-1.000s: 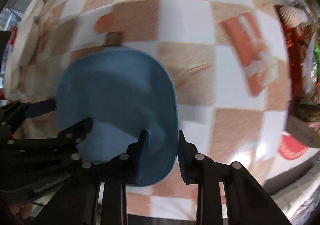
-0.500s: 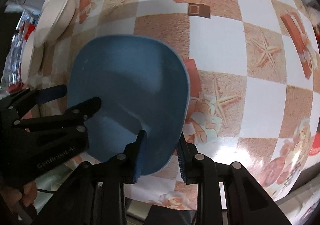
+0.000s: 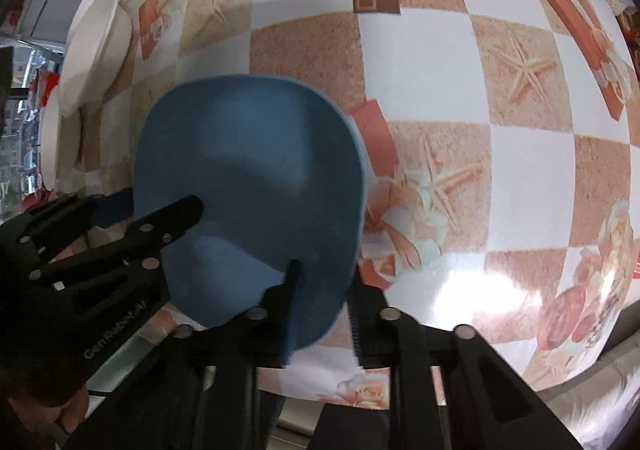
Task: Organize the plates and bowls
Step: 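Lift the blue plate with both grippers and carry it over the pink plate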
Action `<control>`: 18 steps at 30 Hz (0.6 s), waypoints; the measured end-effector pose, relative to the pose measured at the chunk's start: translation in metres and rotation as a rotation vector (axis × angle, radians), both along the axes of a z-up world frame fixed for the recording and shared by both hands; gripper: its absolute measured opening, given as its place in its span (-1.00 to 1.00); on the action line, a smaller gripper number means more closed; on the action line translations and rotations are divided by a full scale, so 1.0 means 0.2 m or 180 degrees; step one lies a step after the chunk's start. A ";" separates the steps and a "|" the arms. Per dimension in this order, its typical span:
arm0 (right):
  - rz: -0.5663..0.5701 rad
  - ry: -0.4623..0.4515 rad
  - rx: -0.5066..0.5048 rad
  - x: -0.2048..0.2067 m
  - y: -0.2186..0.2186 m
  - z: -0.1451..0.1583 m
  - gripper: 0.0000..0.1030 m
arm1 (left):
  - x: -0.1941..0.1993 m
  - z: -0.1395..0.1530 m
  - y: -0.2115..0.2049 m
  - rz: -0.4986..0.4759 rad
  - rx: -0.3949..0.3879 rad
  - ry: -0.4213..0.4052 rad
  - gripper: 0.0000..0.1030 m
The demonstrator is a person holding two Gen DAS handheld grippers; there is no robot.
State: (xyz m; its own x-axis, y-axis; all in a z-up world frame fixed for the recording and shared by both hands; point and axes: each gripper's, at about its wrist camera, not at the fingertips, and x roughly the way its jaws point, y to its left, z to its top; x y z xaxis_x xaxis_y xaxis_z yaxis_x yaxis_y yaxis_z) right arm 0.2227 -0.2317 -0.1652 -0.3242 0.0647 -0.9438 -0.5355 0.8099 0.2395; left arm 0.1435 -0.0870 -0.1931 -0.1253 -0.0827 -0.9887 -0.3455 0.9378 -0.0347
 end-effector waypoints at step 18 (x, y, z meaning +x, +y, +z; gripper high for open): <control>0.0413 0.0167 -0.0023 -0.25 0.21 0.06 -0.60 | -0.53 0.17 0.13 0.0365 -0.0071 0.0002 -0.31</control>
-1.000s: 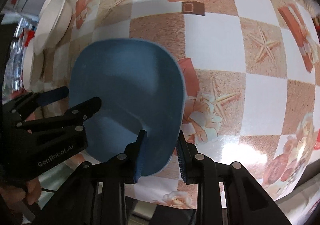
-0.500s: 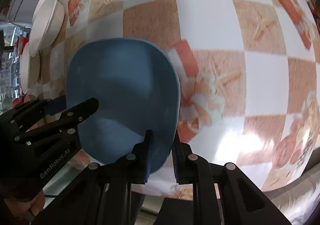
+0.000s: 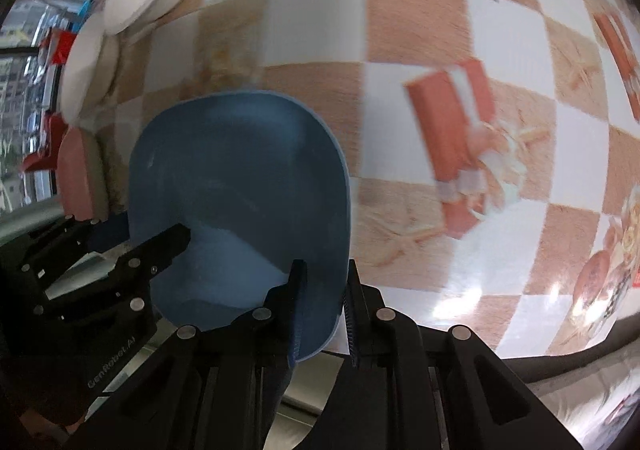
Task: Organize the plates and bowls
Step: 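Lift the blue plate with both grippers and carry it over the pink plate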
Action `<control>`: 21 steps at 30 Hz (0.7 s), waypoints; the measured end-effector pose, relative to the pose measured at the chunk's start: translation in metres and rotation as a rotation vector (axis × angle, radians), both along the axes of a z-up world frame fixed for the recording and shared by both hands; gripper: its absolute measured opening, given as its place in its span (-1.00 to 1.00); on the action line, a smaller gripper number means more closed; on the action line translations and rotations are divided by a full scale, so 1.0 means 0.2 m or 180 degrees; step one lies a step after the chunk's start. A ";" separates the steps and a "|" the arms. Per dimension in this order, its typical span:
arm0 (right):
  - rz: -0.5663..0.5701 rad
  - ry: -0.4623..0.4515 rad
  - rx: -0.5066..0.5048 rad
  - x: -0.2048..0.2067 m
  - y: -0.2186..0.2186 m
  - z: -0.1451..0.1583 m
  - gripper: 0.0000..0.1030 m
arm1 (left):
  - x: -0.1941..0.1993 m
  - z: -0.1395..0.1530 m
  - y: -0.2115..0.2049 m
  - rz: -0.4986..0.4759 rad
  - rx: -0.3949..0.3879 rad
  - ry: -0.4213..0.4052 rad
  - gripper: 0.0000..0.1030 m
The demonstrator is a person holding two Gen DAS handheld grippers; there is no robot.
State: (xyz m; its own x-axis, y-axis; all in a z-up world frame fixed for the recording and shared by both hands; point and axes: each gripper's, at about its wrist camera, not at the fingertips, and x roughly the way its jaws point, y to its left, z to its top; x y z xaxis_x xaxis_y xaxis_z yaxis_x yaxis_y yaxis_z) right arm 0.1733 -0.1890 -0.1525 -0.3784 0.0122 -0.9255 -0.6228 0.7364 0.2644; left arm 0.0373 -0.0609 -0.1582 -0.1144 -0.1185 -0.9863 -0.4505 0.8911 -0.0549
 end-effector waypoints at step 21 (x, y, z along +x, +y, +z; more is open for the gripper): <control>0.0815 -0.0126 0.0370 -0.55 0.74 0.06 -0.60 | -0.62 0.21 0.62 0.0913 0.0338 -0.0176 -0.31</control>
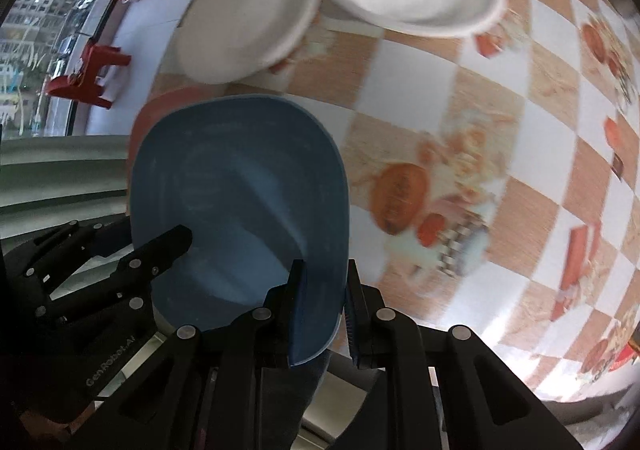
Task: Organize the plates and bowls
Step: 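Lift the blue plate with both grippers and carry it over the pink plate, then lower the blue plate onto the pink plate and open both grippers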
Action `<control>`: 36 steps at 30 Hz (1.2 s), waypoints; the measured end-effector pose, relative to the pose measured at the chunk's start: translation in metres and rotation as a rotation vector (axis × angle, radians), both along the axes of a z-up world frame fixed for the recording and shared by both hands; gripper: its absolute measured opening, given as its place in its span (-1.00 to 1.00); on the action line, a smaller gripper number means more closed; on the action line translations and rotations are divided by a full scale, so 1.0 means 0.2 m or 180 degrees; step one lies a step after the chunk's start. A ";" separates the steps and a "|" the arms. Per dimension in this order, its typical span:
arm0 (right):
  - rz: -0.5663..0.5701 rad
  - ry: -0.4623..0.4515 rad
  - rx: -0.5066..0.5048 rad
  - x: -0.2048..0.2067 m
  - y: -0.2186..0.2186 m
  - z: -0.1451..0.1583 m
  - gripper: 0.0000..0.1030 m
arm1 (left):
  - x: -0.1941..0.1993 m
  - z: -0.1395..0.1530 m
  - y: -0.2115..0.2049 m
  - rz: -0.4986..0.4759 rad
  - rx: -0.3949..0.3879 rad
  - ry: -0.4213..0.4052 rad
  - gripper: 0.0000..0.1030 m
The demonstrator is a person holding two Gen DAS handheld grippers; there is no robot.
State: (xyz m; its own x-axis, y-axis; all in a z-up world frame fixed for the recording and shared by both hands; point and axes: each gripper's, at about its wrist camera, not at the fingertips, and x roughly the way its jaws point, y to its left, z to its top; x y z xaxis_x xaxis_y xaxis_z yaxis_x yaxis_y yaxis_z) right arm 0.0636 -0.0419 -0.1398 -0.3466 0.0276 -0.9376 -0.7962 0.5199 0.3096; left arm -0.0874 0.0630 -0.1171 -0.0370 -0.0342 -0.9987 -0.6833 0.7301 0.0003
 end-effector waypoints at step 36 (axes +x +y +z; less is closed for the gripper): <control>0.0092 0.0006 -0.0020 -0.24 0.39 -0.10 0.23 | -0.17 0.02 0.33 0.0232 0.0242 -0.0087 0.58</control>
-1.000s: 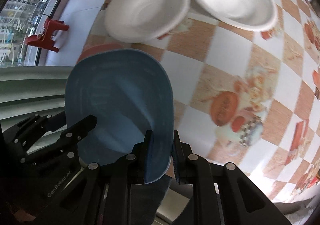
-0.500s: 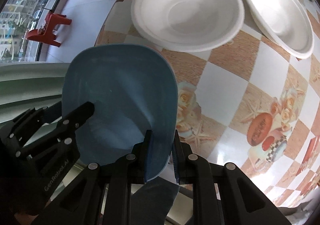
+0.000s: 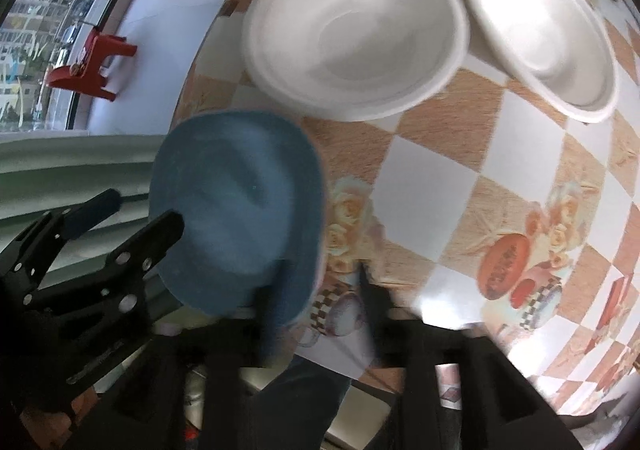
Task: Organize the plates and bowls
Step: 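Lower the blue plate onto the pink plate and open both grippers, then move both grippers to a white plate's rim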
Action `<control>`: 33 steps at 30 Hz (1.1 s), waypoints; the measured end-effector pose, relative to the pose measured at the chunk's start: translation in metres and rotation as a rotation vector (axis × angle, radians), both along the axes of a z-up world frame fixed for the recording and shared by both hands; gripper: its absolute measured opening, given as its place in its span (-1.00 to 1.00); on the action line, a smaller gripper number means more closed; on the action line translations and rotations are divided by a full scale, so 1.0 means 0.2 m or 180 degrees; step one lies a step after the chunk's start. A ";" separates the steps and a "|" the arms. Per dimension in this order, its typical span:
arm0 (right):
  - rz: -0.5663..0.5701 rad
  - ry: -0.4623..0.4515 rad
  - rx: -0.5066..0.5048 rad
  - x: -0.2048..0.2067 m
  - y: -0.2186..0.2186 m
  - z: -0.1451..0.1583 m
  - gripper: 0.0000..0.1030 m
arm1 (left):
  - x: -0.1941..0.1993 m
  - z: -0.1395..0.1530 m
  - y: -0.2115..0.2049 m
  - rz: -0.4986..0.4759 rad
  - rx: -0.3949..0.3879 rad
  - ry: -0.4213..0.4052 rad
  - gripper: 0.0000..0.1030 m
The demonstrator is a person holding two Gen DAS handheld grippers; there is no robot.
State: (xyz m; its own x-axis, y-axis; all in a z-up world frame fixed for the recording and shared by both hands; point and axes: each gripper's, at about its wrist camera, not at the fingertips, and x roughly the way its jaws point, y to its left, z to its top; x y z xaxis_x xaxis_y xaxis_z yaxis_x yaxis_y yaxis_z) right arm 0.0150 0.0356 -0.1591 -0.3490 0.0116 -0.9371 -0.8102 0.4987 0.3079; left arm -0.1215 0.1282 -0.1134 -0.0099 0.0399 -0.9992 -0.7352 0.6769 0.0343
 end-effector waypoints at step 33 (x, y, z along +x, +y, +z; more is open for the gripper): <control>-0.1517 -0.0387 -0.0264 0.47 -0.93 0.15 1.00 | 0.62 0.16 -0.32 -0.0866 -0.0442 -0.0478 0.99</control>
